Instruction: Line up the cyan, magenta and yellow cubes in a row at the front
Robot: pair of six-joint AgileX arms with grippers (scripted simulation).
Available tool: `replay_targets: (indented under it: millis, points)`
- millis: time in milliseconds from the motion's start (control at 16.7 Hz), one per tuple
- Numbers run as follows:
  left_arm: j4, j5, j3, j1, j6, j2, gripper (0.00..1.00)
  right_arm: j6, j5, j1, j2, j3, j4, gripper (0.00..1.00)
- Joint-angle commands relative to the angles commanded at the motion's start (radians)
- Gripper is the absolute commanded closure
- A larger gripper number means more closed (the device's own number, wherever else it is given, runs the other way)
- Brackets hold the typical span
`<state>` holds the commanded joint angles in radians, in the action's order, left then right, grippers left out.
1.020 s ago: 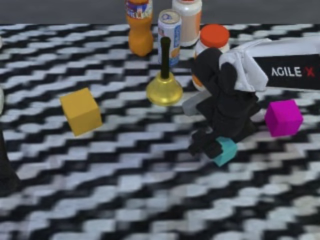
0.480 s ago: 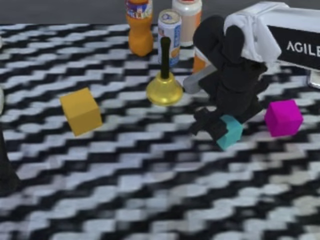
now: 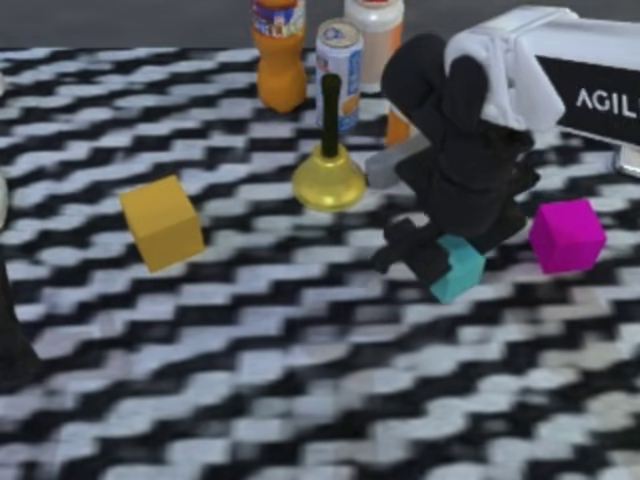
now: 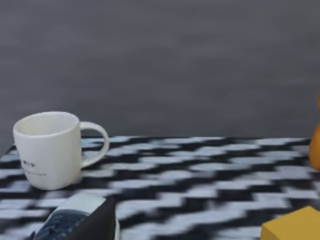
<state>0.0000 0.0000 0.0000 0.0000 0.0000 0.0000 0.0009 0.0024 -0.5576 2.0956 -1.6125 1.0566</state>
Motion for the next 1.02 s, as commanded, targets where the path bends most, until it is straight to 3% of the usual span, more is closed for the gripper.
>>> replay_targets:
  millis: [600, 780, 1020]
  points:
    - [0.0, 0.0, 0.0, 0.0, 0.0, 0.0, 0.0, 0.652, 0.015, -0.162, -0.265, 0.321, -0.029, 1.0]
    - [0.0, 0.0, 0.0, 0.0, 0.0, 0.0, 0.0, 0.743, 0.018, -0.191, -0.325, 0.378, -0.044, 1.0]
    - [0.0, 0.0, 0.0, 0.0, 0.0, 0.0, 0.0, 0.753, 0.018, -0.193, -0.333, 0.384, -0.046, 1.0]
